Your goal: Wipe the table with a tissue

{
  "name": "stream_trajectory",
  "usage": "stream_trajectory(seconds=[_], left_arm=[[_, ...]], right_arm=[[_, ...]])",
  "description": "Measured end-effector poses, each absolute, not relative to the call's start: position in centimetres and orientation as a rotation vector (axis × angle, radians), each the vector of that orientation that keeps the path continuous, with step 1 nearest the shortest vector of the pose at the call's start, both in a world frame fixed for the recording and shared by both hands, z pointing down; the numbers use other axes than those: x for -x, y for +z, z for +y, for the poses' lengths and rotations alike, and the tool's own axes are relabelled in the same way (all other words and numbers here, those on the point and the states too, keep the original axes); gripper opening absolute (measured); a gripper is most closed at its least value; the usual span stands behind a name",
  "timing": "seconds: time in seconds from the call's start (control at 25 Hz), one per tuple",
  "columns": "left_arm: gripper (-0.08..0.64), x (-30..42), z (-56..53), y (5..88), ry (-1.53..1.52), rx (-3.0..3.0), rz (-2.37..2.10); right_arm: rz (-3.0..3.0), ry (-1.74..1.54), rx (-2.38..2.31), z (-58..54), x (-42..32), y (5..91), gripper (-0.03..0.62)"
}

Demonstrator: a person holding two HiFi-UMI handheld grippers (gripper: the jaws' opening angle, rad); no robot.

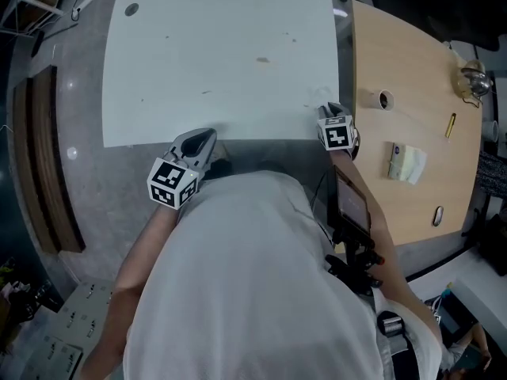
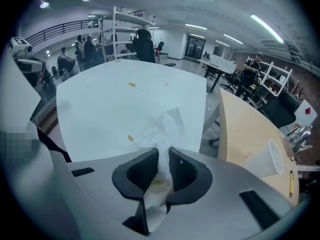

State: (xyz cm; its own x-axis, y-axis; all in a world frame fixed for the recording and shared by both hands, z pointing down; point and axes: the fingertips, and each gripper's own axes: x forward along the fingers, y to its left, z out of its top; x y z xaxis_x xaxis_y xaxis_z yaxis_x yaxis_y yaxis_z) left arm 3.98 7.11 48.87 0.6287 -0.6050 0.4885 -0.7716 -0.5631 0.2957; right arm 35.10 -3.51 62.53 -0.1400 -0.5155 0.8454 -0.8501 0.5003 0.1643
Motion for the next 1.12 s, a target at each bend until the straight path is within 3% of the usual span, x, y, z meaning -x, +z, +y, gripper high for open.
stream_trajectory(seconds=[0.68, 0.96, 1.12], left_arm=[[0.008, -2.4, 5.5, 49.1, 0.457, -2.402, -1.015], [0.008, -3.2, 5.1, 49.4, 0.477, -2.412, -0.976], [0.008, -4.4, 4.2, 49.2, 0.461, -2.419, -0.963]], right_arm=[[-1.832, 0.383, -0.992, -1.6, -27.7, 62.6, 0.055], [-2.075, 0.551, -0.822, 0.1, -24.2, 61.9, 0.055], [-2.153, 0.665, -1.102, -2.2, -27.2, 57.4, 0.055]])
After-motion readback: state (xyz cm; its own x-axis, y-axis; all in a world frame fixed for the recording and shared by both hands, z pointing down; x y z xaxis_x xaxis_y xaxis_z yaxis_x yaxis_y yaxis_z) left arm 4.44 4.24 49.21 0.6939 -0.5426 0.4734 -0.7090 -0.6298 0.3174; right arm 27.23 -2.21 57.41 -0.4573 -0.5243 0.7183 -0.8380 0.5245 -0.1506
